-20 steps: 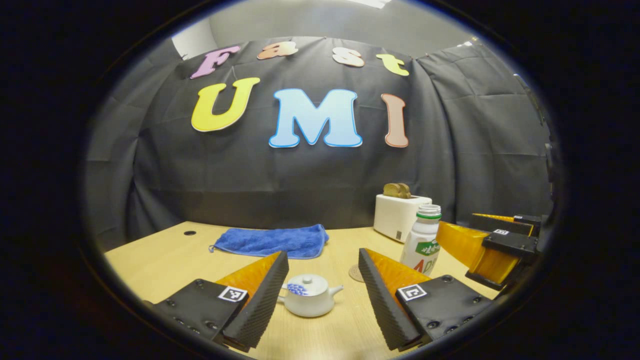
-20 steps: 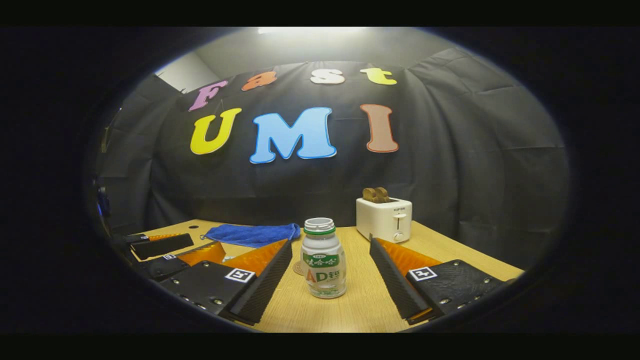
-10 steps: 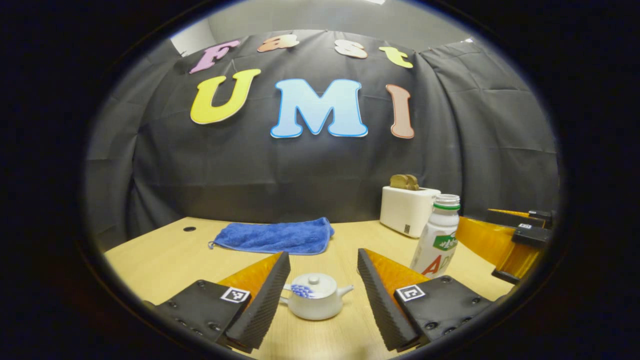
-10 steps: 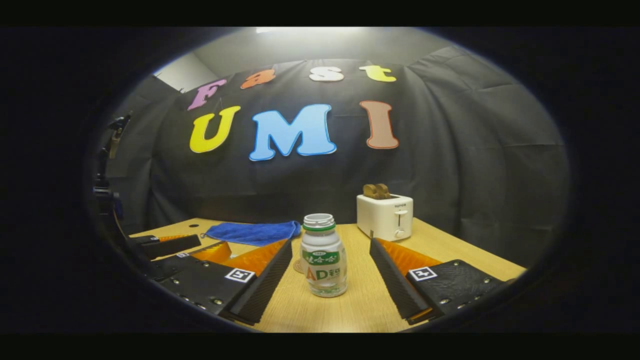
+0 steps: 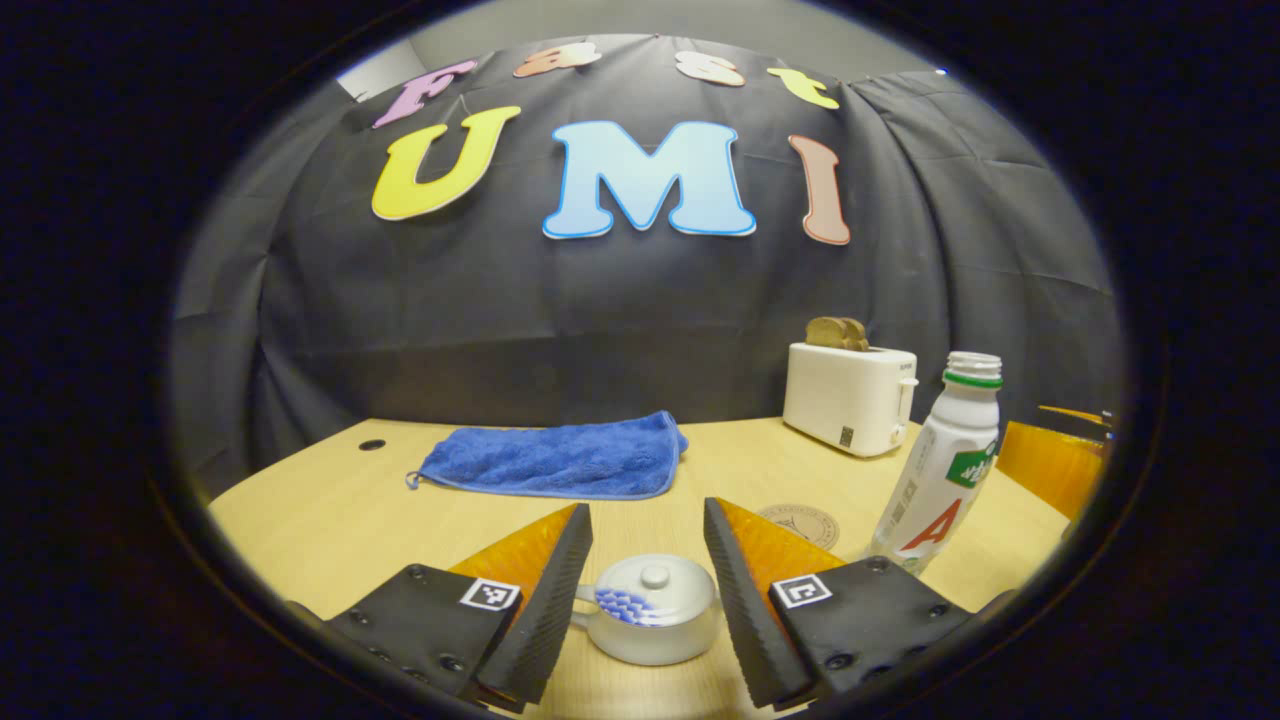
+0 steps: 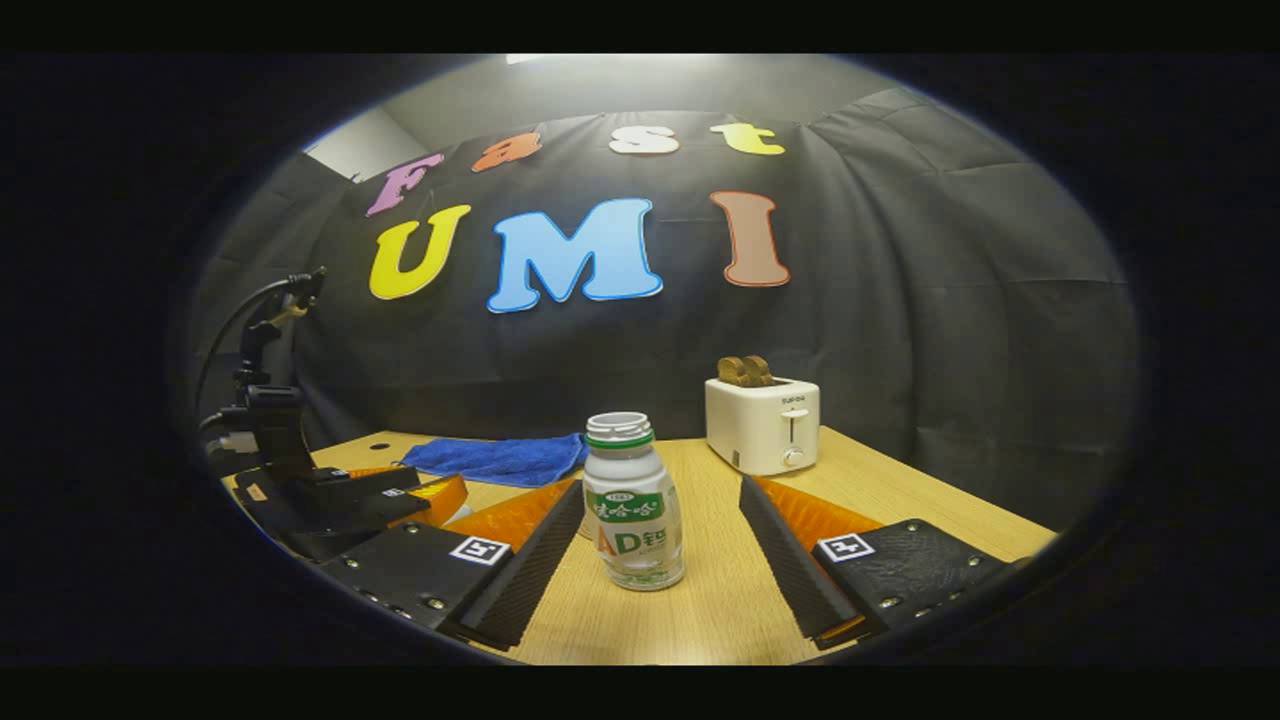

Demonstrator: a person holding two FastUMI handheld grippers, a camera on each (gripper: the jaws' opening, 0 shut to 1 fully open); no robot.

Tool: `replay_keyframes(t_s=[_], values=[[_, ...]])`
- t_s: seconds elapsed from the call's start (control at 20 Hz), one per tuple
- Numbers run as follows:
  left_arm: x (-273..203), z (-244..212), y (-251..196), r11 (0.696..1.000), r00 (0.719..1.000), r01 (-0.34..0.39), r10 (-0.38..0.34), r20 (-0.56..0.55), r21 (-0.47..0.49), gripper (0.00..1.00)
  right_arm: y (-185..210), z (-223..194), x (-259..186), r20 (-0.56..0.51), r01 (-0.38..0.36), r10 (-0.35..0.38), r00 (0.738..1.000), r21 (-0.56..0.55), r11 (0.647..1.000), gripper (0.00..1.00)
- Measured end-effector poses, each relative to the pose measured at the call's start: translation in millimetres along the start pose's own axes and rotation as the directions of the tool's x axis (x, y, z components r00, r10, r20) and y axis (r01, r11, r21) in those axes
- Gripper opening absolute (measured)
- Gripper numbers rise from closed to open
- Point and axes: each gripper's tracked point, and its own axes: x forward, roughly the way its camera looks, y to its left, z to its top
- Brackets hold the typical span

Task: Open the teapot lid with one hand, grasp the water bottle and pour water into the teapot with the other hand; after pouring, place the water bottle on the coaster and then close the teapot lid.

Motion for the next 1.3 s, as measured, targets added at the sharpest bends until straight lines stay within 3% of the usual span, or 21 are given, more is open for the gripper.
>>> replay_keyframes(t_s=[0.1,0.15,0.25,0.3,0.5,0.55,0.65,0.7,0.85,1.2,1.3], values=[[3.8,-6.5,-4.0,1.000,1.000,0.009,-0.009,-0.015,-0.004,0.77,-2.3,-2.5,0.8,-0.007,0.005,-0.005,1.000,0.000,1.000,0.96],[5.7,-8.8,-4.5,1.000,1.000,0.011,-0.011,-0.022,-0.002,0.80,-2.8,-3.3,1.4,-0.010,0.005,-0.005,1.000,0.003,1.000,0.96],[10.4,-15.5,-5.5,1.000,0.999,0.008,-0.008,-0.034,0.003,0.62,-4.4,-4.5,1.9,-0.014,0.007,-0.007,1.000,0.005,1.000,0.96],[11.0,-19.5,-6.7,1.000,0.999,0.009,-0.008,-0.041,0.007,0.66,-5.3,-5.8,2.6,-0.015,0.010,-0.010,1.000,0.005,1.000,0.96],[12.7,-18.8,-1.8,0.999,0.999,-0.020,0.021,-0.025,0.043,0.64,-5.4,-8.0,4.3,-0.023,0.008,-0.008,1.000,0.011,1.000,0.96],[12.2,-17.4,-1.9,0.999,1.000,-0.017,0.018,-0.021,0.043,0.55,-4.9,-8.2,5.1,-0.026,0.005,-0.005,1.000,0.013,1.000,0.96],[13.3,-16.6,0.5,0.998,1.000,-0.026,0.026,-0.013,0.052,0.53,-4.7,-10.1,5.5,-0.033,0.001,-0.001,0.999,0.013,1.000,0.96],[12.7,-15.8,-1.3,0.999,1.000,-0.018,0.019,-0.013,0.051,0.39,-4.5,-11.0,5.7,-0.035,0.000,0.000,0.999,0.013,1.000,0.96],[13.7,-15.7,-5.1,0.996,1.000,-0.015,0.016,-0.017,0.083,0.22,-4.8,-11.1,5.9,-0.037,0.000,0.000,0.999,0.012,1.000,0.96],[14.2,-12.5,-3.4,0.999,1.000,-0.002,0.003,-0.003,0.053,0.08,-2.5,-19.5,11.2,-0.057,-0.018,0.018,0.998,-0.005,1.000,0.96],[11.5,-7.1,-2.3,0.999,1.000,0.008,-0.008,0.006,0.035,0.12,0.8,-23.6,14.5,-0.068,-0.036,0.036,0.997,0.002,0.999,0.96]])
